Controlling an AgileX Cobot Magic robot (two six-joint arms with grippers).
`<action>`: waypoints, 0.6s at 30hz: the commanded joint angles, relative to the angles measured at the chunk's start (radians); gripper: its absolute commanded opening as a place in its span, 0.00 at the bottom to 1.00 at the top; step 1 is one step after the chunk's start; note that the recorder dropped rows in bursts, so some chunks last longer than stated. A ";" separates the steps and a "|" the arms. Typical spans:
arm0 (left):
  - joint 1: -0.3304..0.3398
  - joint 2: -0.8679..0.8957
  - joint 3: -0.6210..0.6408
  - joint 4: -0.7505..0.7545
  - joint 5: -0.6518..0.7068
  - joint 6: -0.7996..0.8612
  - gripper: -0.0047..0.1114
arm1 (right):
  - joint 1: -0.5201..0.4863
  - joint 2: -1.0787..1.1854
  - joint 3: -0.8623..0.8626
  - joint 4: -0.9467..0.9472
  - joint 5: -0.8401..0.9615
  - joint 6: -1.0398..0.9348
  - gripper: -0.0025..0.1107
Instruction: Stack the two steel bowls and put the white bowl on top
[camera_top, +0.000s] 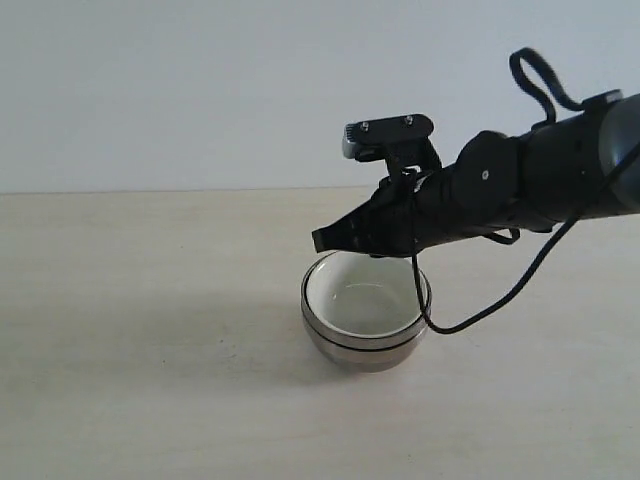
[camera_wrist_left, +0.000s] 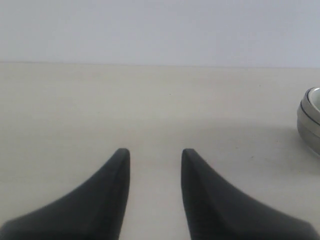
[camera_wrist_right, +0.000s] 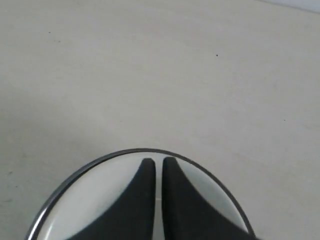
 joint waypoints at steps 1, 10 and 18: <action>0.003 -0.003 0.004 -0.001 0.001 0.003 0.32 | -0.006 0.047 -0.002 -0.004 -0.097 -0.003 0.02; 0.003 -0.003 0.004 -0.001 0.001 0.003 0.32 | -0.006 0.086 -0.002 -0.002 -0.108 -0.008 0.02; 0.003 -0.003 0.004 -0.001 0.001 0.003 0.32 | -0.006 0.086 -0.002 0.003 -0.172 -0.004 0.02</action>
